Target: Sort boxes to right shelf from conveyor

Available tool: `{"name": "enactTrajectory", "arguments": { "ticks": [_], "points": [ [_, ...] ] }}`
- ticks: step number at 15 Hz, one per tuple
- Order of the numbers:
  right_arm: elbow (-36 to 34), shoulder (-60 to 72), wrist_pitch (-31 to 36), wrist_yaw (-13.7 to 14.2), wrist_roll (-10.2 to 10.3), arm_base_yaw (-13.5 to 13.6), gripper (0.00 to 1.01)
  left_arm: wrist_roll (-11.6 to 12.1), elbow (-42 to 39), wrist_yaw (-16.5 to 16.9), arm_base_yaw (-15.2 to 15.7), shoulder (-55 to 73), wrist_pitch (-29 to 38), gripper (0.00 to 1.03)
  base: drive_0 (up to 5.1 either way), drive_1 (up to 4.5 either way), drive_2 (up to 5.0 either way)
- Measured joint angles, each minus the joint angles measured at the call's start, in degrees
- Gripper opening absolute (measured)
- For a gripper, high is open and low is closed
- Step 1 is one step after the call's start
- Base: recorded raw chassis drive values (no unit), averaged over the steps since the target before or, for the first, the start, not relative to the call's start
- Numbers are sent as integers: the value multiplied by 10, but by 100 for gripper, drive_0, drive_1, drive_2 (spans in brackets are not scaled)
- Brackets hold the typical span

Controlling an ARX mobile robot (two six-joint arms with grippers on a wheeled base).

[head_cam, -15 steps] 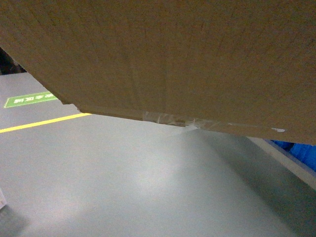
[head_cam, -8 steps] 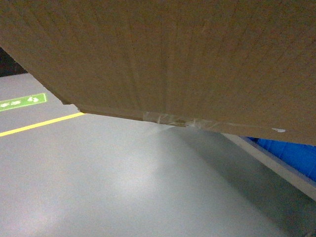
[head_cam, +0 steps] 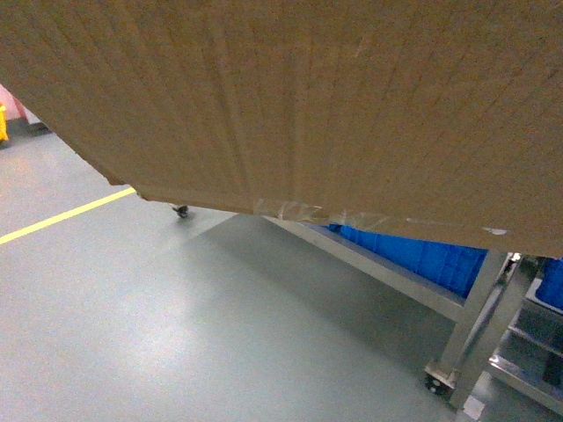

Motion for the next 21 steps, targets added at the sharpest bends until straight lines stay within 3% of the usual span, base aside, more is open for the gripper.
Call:
{"name": "enactTrajectory", "arguments": {
  "ticks": [21],
  "points": [
    [0, 0, 0, 0, 0, 0, 3, 0, 0, 0, 0, 0, 0, 4, -161, -161, -161]
  ]
}}
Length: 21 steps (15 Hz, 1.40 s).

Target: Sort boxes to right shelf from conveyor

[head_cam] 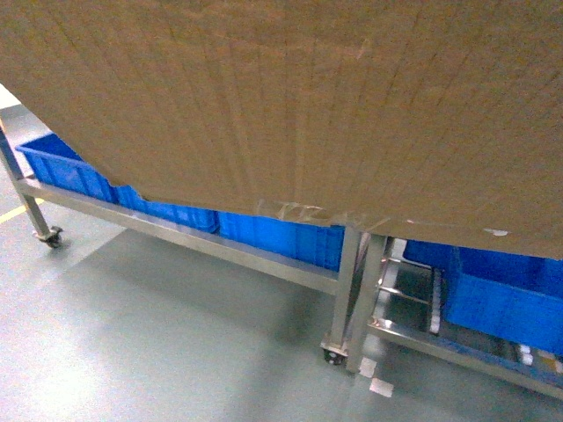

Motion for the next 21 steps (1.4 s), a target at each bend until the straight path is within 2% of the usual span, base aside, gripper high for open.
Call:
{"name": "enactTrajectory", "arguments": {
  "ticks": [7, 14, 21],
  "points": [
    [0, 0, 0, 0, 0, 0, 3, 0, 0, 0, 0, 0, 0, 4, -166, -166, -166],
    [0, 0, 0, 0, 0, 0, 3, 0, 0, 0, 0, 1, 1, 4, -8, -8, -8],
    [0, 0, 0, 0, 0, 0, 3, 0, 0, 0, 2, 1, 0, 4, 419, -217, -217]
  ]
}}
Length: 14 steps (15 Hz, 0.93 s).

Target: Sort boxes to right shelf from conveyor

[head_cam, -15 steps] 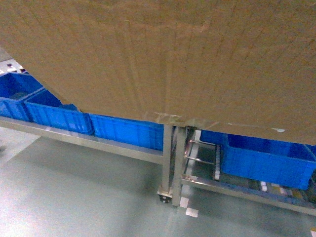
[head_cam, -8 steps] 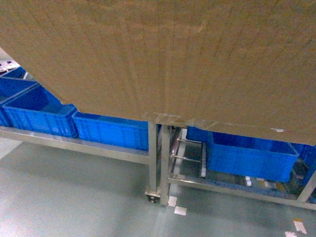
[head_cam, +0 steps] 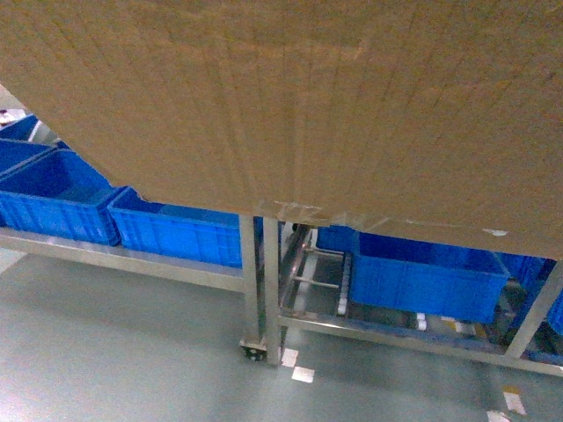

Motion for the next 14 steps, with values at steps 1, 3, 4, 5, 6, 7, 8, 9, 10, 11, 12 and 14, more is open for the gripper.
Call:
{"name": "enactTrajectory", "arguments": {
  "ticks": [1, 3, 4, 5, 6, 7, 8, 9, 10, 11, 12, 14],
  "points": [
    [0, 0, 0, 0, 0, 0, 3, 0, 0, 0, 0, 0, 0, 4, -64, -64, -64],
    [0, 0, 0, 1, 0, -1, 3, 0, 0, 0, -2, 0, 1, 4, -183, -183, -183],
    [0, 0, 1, 0, 0, -1, 3, 0, 0, 0, -2, 0, 1, 4, -173, -173, -173],
    [0, 0, 0, 0, 0, 0, 3, 0, 0, 0, -2, 0, 1, 4, -74, -74, -74],
    [0, 0, -1, 1, 0, -1, 3, 0, 0, 0, -3, 0, 0, 4, 0, 0, 0],
    [0, 0, -1, 1, 0, -1, 3, 0, 0, 0, -3, 0, 1, 4, 0, 0, 0],
    [0, 0, 0, 1, 0, -1, 3, 0, 0, 0, -3, 0, 1, 4, 0, 0, 0],
    [0, 0, 0, 1, 0, -1, 3, 0, 0, -1, -3, 0, 1, 4, 0, 0, 0],
    [0, 0, 0, 1, 0, 0, 3, 0, 0, -1, -3, 0, 1, 4, 5, 170, -161],
    [0, 0, -1, 1, 0, 0, 3, 0, 0, -1, -3, 0, -1, 4, -1, 399, -401],
    [0, -2, 2, 1, 0, 0, 3, 0, 0, -1, -3, 0, 2, 4, -2, 412, -415],
    [0, 0, 0, 0, 0, 0, 3, 0, 0, -1, -3, 0, -1, 4, -2, 413, -417]
  ]
}}
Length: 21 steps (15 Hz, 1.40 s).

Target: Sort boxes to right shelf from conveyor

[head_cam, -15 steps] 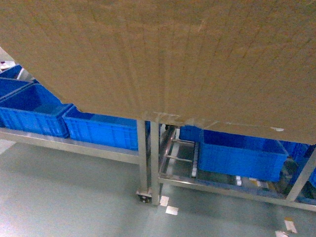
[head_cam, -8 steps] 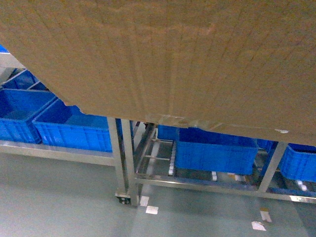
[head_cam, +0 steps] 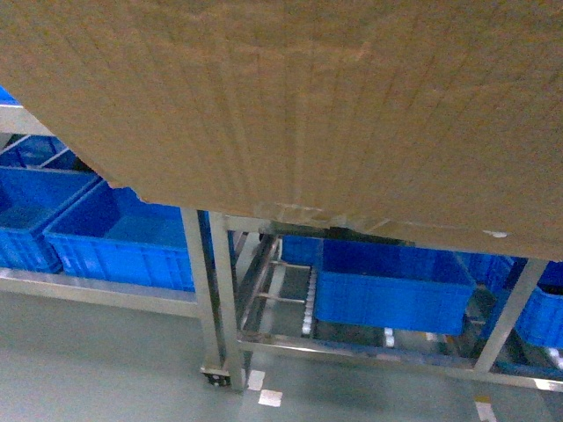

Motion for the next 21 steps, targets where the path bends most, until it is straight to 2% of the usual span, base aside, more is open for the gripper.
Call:
{"name": "enactTrajectory", "arguments": {
  "ticks": [21],
  "points": [
    [0, 0, 1, 0, 0, 0, 3, 0, 0, 0, 1, 1, 1, 4, 0, 0, 0]
  ]
}}
